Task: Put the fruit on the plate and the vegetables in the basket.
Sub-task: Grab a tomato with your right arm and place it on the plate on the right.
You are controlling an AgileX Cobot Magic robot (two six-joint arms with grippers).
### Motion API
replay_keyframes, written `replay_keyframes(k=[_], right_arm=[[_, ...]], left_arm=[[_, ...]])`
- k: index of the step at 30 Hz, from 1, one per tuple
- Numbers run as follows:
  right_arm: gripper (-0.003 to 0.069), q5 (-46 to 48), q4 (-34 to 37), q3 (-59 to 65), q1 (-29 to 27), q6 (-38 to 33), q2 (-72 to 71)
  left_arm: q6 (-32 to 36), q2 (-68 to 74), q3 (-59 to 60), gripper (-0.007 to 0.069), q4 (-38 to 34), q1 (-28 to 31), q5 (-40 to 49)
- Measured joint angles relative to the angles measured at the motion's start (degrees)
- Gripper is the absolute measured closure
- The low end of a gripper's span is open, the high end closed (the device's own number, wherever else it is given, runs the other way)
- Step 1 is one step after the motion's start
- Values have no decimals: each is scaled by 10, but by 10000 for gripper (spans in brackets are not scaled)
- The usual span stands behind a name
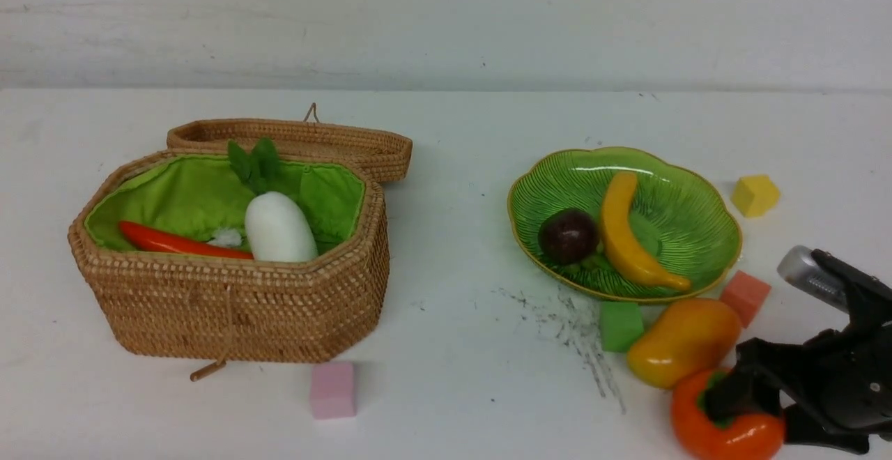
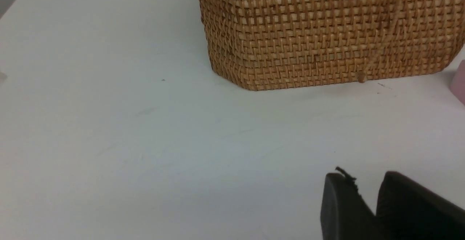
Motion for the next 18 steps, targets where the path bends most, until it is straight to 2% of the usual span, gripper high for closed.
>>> replay_keyframes(k=[6, 9, 12, 15, 17, 18], right_arm=[[142, 66, -49, -6, 0, 0, -59], [142, 98, -84, -50, 0, 0, -120], [142, 91, -100, -100, 0, 0, -156], [142, 19, -103, -153, 0, -6, -168], [142, -97, -83, -168, 0, -22, -156], [142, -115, -81, -169, 0, -24, -152]], left_arm=[[0, 0, 0, 475, 0, 0, 0], [0, 0, 0, 475, 0, 0, 0], [0, 0, 0, 475, 0, 0, 0], [0, 0, 0, 475, 0, 0, 0], [0, 0, 0, 475, 0, 0, 0], [0, 0, 0, 475, 0, 0, 0]])
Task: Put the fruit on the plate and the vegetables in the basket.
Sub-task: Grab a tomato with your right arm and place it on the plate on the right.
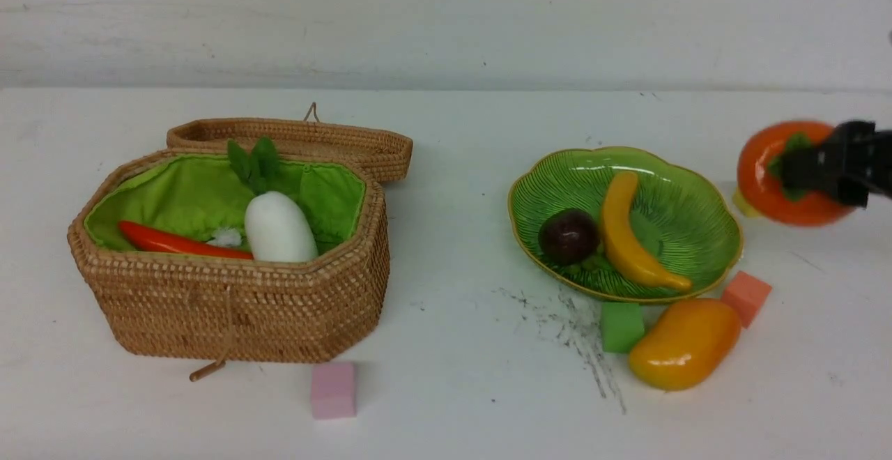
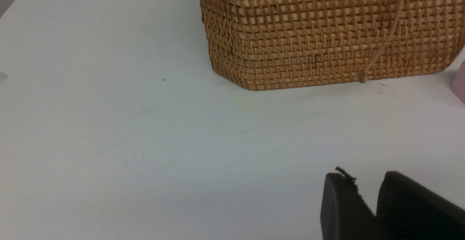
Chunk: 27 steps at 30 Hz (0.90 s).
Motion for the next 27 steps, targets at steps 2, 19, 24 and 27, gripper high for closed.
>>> replay_keyframes(k=[2, 19, 24, 27], right_arm=[[142, -82, 41, -3, 0, -5, 41], [0, 3, 112, -152, 14, -23, 320], [-12, 42, 111, -152, 4, -14, 298], [10, 81, 105, -153, -8, 6, 270]], left_arm=[[0, 0, 0, 475, 0, 0, 0], [0, 0, 0, 475, 0, 0, 0], [0, 0, 0, 472, 0, 0, 0], [0, 0, 0, 469, 0, 0, 0]])
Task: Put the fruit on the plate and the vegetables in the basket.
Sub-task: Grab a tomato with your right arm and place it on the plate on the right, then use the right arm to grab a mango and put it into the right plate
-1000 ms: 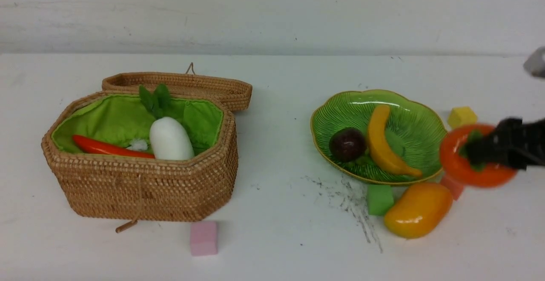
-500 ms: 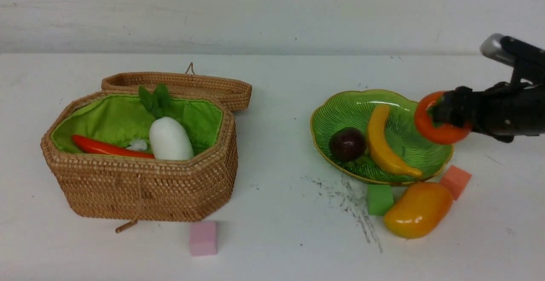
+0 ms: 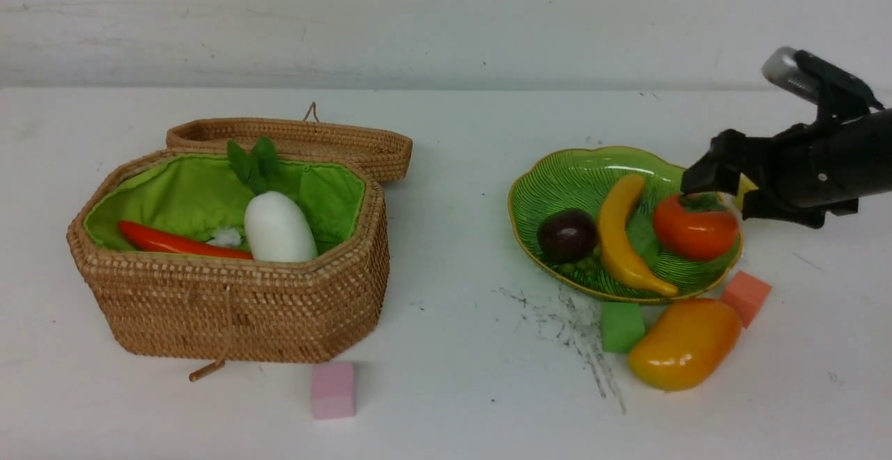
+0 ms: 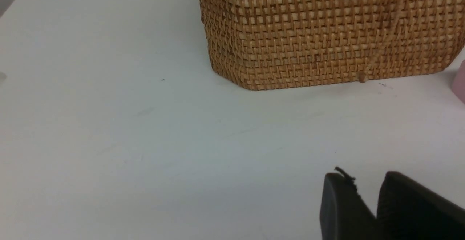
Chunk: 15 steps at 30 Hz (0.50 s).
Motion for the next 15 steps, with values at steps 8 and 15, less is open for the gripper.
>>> replay_keyframes(k=[8, 15], right_arm=[[46, 218, -102, 4, 27, 187, -79], [50, 161, -270, 70, 120, 447, -75]], left_arm=[[0, 0, 0, 459, 0, 0, 0], [0, 0, 0, 452, 0, 0, 0]])
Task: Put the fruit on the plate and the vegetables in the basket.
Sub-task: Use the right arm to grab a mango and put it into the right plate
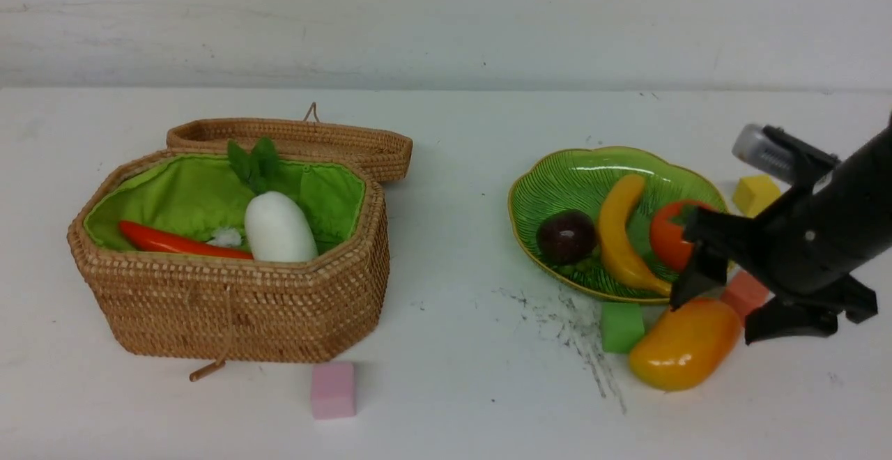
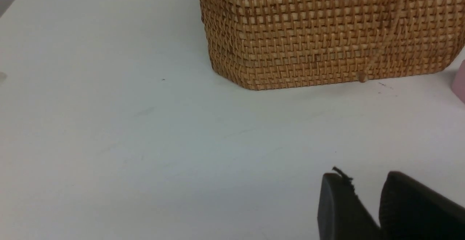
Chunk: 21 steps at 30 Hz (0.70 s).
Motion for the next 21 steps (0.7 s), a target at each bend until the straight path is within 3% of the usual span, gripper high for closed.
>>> replay_keyframes(k=[4, 7, 21], right_arm=[[54, -56, -72, 16, 18, 122, 19], [57, -82, -103, 19, 25, 166, 40], [87, -86, -125, 14, 30, 177, 93]], left_arm=[[0, 0, 0, 448, 0, 0, 0], [0, 0, 0, 445, 0, 0, 0], [0, 0, 0, 428, 0, 0, 0]])
